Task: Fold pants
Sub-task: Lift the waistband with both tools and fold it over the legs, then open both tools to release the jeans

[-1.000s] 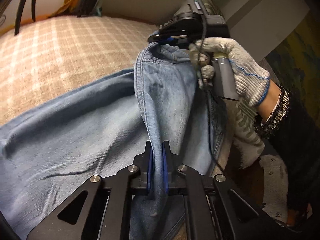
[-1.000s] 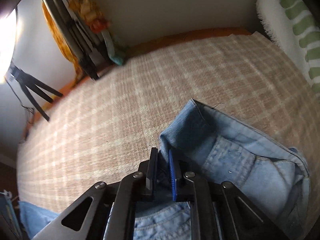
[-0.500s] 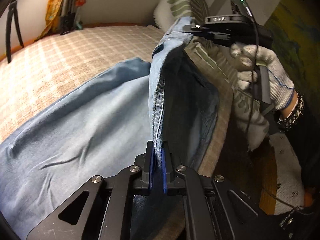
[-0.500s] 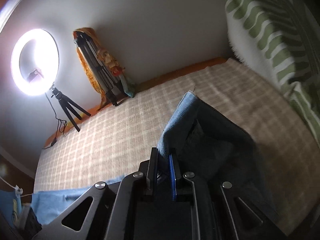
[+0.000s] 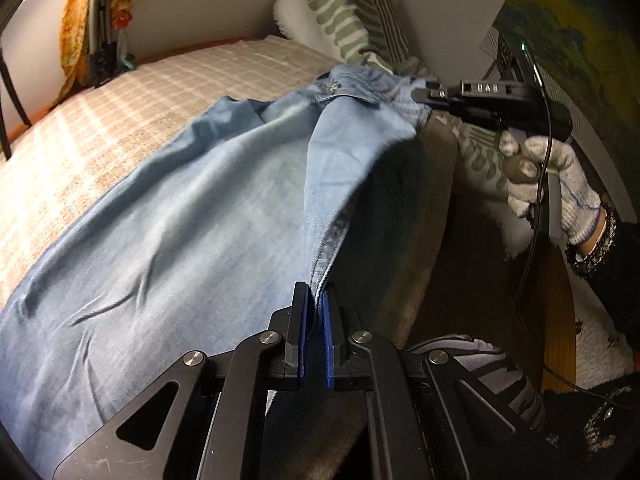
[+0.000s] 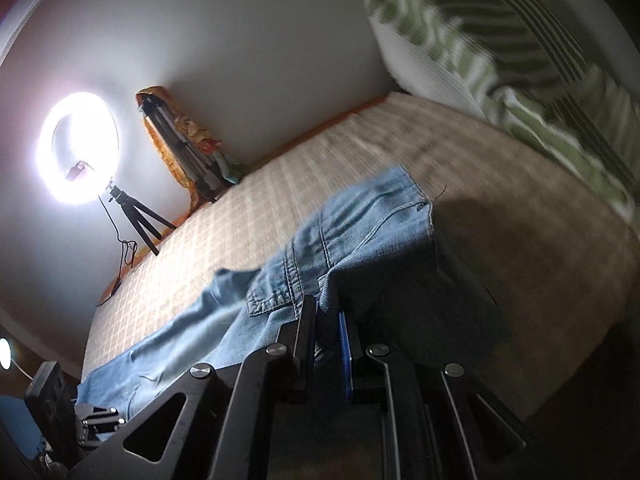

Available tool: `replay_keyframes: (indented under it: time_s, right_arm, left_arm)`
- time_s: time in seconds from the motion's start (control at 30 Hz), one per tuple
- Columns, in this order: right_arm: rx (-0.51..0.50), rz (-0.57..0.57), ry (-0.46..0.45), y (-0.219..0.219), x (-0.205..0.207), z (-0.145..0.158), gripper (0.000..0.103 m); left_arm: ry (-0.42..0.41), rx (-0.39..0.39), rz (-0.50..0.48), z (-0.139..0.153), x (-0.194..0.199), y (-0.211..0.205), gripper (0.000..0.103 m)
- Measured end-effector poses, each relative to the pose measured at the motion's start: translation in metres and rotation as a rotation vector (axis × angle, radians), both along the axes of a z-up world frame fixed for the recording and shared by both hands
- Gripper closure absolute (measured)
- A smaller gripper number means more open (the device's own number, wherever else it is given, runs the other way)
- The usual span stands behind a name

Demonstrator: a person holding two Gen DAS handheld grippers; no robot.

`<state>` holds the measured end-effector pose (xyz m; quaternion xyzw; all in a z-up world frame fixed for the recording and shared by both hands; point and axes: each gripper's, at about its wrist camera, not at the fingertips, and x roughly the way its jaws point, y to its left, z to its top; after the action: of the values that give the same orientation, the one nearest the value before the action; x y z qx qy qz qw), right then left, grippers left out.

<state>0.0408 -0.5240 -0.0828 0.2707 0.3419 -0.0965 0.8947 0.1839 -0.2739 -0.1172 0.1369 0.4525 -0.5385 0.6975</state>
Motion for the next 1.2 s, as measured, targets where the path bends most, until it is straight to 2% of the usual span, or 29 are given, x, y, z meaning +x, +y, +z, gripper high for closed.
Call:
replay_keyframes:
  time_s: [0.17,0.3,0.43,0.5,0.63,0.77,0.87,0.97,1.07,1.2]
  right_arm:
    - [0.113,-0.073,0.014,-0.029,-0.026,-0.031,0.095]
    - [0.142,-0.083,0.021,-0.034,-0.032,-0.043,0.095]
    - [0.137,-0.084,0.006,-0.033,-0.036,-0.037,0.095]
    - [0.097,-0.068,-0.012,-0.030,-0.038,-0.025,0.095]
    - [0.032,-0.056,0.049,-0.029,-0.032,-0.029,0.095]
    - [-0.026,-0.046,0.152,-0.028,-0.025,-0.057,0.095]
    - [-0.011,-0.047,0.166,-0.032,-0.026,-0.069,0.095]
    - [-0.053,-0.030,0.178,-0.030,-0.025,-0.065,0.094]
    - [-0.130,0.006,0.200,-0.019,-0.026,-0.054,0.087]
    - [-0.179,0.048,0.150,-0.008,-0.030,-0.028,0.077]
  left_arm:
    - [-0.015,0.035,-0.047,-0.008,-0.009,-0.011,0.098]
    - [-0.003,0.057,-0.079,-0.011,-0.016,-0.017,0.098]
    - [0.012,0.048,-0.071,-0.011,-0.016,-0.016,0.098]
    - [0.049,0.038,-0.073,-0.011,-0.017,-0.013,0.096]
    - [0.086,0.029,-0.057,-0.010,-0.015,-0.007,0.089]
    - [0.094,-0.008,-0.009,0.002,-0.010,0.014,0.089]
    - [0.062,-0.035,0.057,0.014,-0.003,0.038,0.089]
    - [0.024,-0.062,0.165,0.029,0.009,0.077,0.089]
    - [-0.052,-0.055,0.258,0.039,0.017,0.117,0.089]
    - [-0.079,-0.047,0.415,0.040,0.027,0.175,0.089]
